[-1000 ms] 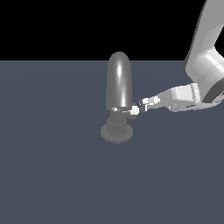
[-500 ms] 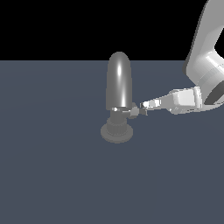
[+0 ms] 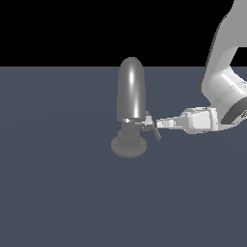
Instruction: Turn on the faucet by rotating a designated handle.
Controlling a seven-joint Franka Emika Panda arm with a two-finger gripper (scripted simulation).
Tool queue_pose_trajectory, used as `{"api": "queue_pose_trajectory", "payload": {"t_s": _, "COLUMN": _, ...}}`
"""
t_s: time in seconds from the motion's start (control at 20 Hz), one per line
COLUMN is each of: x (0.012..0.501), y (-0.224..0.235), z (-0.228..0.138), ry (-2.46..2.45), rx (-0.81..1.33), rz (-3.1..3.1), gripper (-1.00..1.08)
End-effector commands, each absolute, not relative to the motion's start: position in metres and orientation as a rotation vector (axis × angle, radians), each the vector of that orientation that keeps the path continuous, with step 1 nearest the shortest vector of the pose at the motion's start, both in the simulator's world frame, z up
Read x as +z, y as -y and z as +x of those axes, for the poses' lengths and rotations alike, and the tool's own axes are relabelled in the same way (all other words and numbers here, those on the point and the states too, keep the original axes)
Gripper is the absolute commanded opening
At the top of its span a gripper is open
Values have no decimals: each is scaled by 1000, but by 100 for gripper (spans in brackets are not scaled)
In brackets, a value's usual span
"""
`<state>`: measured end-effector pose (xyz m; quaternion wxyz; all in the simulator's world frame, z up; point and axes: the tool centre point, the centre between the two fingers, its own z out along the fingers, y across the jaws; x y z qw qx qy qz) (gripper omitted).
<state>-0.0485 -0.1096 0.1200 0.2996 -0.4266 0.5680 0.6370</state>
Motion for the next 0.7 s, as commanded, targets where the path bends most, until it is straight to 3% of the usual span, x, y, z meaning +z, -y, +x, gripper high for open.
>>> {"api": "queue_pose_trajectory", "payload": {"t_s": 0.0, "x": 120, "y": 110, "z": -48, "ry": -1508, "rx": 1690, "rz": -1133, "gripper": -100}}
{"api": "queue_pose_trajectory", "payload": {"t_s": 0.65, "x": 70, "y": 107, "z": -36, "ry": -1539, "rx": 1715, "rz": -1096, "gripper": -100}}
